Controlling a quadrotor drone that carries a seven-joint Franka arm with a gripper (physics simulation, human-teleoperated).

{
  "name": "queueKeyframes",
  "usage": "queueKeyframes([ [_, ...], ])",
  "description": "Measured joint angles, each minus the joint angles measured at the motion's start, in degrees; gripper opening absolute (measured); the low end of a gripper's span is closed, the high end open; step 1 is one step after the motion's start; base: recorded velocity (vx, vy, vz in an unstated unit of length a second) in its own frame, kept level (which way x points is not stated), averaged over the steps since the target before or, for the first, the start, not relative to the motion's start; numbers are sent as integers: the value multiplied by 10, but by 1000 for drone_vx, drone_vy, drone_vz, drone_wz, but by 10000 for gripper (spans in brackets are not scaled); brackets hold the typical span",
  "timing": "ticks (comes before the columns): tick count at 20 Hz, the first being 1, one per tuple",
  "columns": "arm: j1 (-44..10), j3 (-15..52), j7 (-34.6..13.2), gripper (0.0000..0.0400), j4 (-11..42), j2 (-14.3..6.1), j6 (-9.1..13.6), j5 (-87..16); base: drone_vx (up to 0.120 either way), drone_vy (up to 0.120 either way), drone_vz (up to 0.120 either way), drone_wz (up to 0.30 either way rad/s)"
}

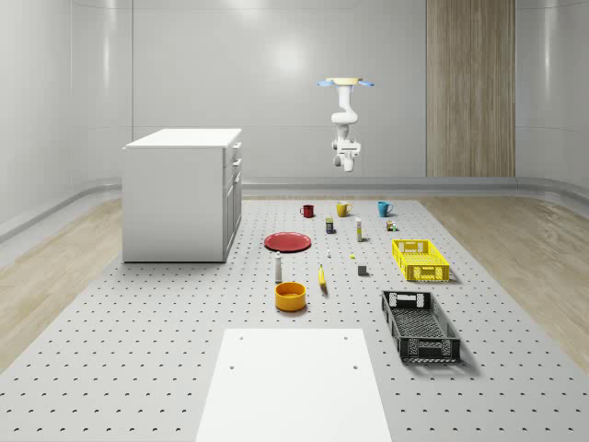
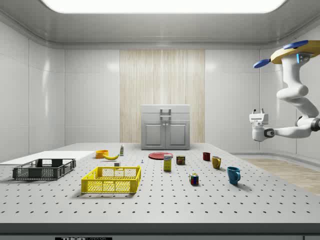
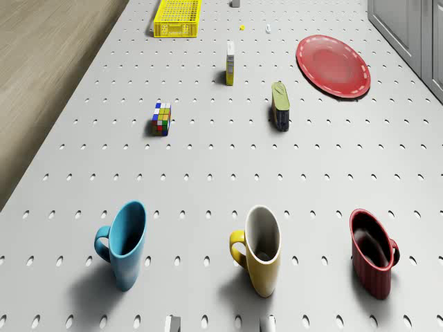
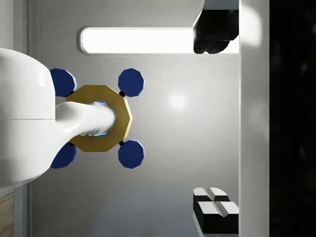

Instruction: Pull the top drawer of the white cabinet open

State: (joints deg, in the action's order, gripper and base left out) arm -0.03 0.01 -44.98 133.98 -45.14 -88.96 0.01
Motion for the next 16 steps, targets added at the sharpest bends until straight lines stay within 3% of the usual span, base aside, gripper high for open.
queueKeyframes([
  [3,-1,0,1,340,-36,4,31,0,0,0,0,0],
  [8,-2,1,1,315,-97,23,71,1,0,0,0,0],
  [16,-3,2,1,306,-156,45,104,1,0,0,0,0],
])
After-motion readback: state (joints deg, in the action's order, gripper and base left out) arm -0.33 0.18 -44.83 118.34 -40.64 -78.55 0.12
